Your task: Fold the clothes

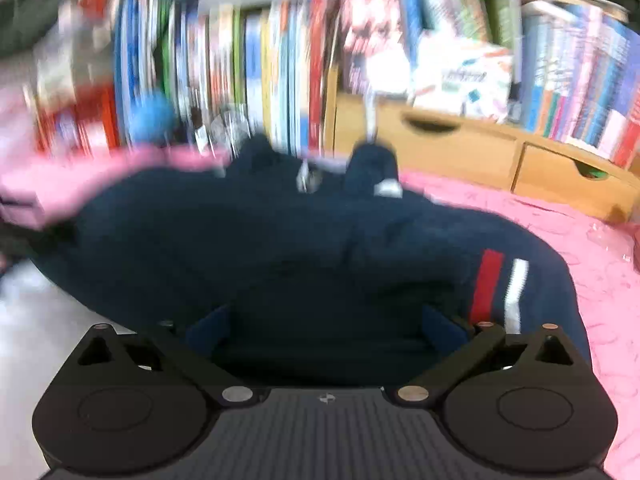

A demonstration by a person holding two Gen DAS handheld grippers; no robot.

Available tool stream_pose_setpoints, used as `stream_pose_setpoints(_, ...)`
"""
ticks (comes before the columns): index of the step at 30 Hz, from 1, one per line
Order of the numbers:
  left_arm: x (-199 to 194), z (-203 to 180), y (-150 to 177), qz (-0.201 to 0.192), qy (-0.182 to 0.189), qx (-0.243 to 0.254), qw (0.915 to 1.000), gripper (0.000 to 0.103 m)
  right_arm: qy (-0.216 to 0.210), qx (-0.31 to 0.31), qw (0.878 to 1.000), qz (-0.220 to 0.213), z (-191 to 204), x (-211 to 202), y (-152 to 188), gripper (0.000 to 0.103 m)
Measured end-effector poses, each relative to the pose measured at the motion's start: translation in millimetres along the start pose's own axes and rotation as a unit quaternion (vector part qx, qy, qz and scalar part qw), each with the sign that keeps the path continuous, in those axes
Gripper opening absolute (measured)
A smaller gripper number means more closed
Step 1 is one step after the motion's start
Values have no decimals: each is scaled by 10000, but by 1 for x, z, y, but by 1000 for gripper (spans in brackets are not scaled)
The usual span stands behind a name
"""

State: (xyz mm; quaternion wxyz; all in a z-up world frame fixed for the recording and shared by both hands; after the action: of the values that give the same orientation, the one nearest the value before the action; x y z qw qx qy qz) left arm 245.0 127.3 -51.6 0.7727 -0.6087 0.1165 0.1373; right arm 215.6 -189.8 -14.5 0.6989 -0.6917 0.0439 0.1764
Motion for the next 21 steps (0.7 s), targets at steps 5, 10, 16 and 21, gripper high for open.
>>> stream_pose_setpoints(5, 1, 2, 1, 15, 8, -61, 10000, 86, 1694, 220, 9851, 209, -68, -19, -9, 103)
stream_pose_setpoints(10, 1, 0, 1, -1, -29, -3, 10000, 86, 1991, 356, 9790, 244, -96, -23, -9, 100)
stream_pose_setpoints(16, 2, 9, 2, 47, -121, -238, 9996, 89, 1098, 1024, 9885, -160, -81, -23, -20, 66)
stream_pose_setpoints(21, 7, 53, 17, 358, -379, -1346, 9895, 89, 1158, 379, 9915, 451, -68, -2, 4, 71)
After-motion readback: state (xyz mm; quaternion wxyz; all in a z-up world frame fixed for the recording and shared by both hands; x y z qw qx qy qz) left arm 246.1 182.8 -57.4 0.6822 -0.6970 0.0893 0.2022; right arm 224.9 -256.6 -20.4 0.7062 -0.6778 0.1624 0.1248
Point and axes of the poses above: each gripper's, at about its wrist camera, not at the fingertips, and x roughly the way its jaws point, z to its left, y to its underside, the point moved 6 cm from there along x, roughly the way its jaws point, and after that the axes turned 15 degrees about -z, right-handed, at the moved point
